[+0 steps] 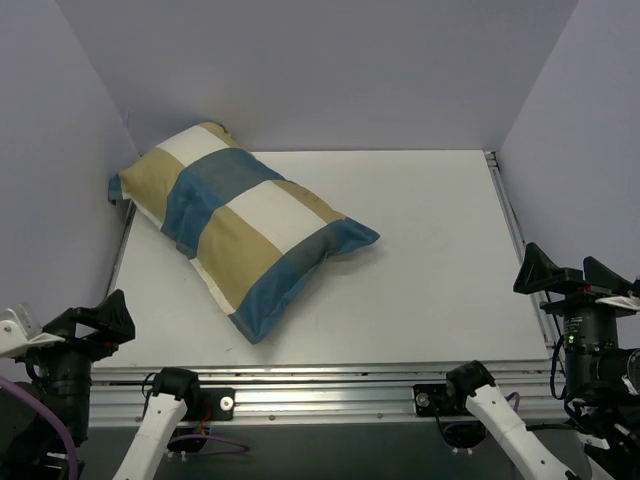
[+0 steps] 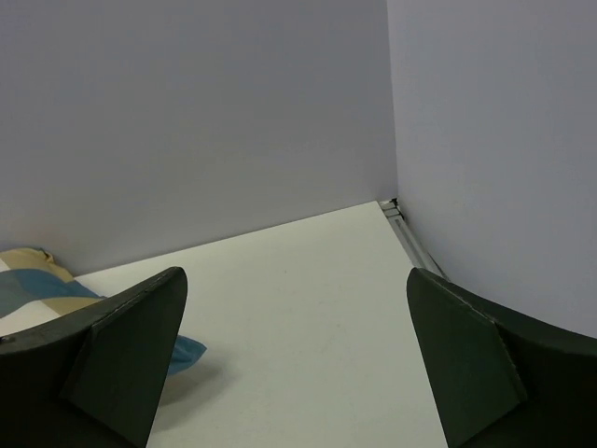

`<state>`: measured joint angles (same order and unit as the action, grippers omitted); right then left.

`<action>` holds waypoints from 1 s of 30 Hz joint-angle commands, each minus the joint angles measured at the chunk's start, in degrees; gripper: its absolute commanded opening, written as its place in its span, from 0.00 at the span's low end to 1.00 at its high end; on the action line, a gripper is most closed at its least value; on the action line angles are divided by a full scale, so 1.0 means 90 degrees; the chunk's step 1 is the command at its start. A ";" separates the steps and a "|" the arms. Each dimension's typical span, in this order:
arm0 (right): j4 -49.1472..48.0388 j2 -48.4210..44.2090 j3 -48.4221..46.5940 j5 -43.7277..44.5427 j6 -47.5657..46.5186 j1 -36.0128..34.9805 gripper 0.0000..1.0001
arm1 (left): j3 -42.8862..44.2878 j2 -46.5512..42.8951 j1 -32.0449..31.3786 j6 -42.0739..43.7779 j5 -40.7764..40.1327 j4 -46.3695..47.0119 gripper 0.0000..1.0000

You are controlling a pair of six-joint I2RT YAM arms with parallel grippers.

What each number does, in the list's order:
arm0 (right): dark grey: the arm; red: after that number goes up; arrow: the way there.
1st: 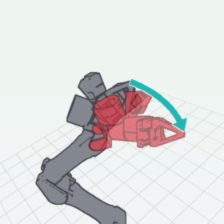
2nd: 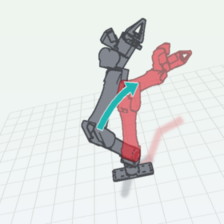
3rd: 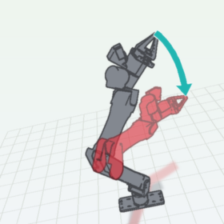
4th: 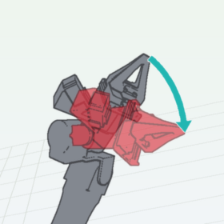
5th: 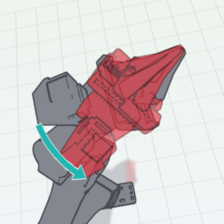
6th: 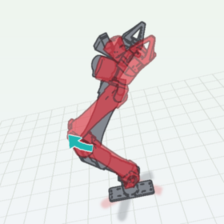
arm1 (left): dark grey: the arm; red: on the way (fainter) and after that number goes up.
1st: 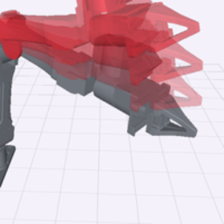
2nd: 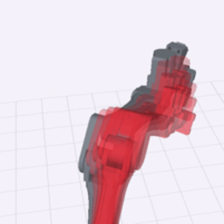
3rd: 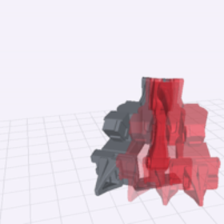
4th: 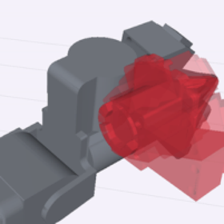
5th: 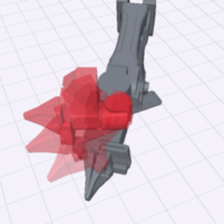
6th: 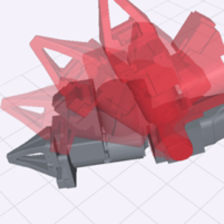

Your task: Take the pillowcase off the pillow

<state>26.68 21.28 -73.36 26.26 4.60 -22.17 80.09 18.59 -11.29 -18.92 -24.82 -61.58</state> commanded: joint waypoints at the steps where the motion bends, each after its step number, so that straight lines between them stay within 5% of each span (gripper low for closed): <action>1: -0.0620 0.0097 0.0143 -0.0193 0.0055 -0.0036 1.00 | -0.0100 0.0190 -0.0025 -0.0193 0.0160 -0.0189 0.94; 13: -0.0698 0.2243 0.0485 -0.1744 0.1401 -0.0026 1.00 | -0.0744 0.1137 -0.0015 -0.0710 0.0929 0.0133 0.94; 22: -0.2357 0.4850 0.1071 -0.3971 0.1959 -0.0153 1.00 | -0.2092 0.2425 -0.0025 -0.0915 0.1937 0.1851 0.94; 30: -0.3725 0.7485 0.0301 -0.4392 0.1442 -0.0934 1.00 | -0.2864 0.3948 -0.0006 -0.1510 0.2104 0.3853 0.94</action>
<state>1.93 84.18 -66.50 -9.17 19.49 -28.71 55.57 51.37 -11.31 -29.36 -7.20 -38.61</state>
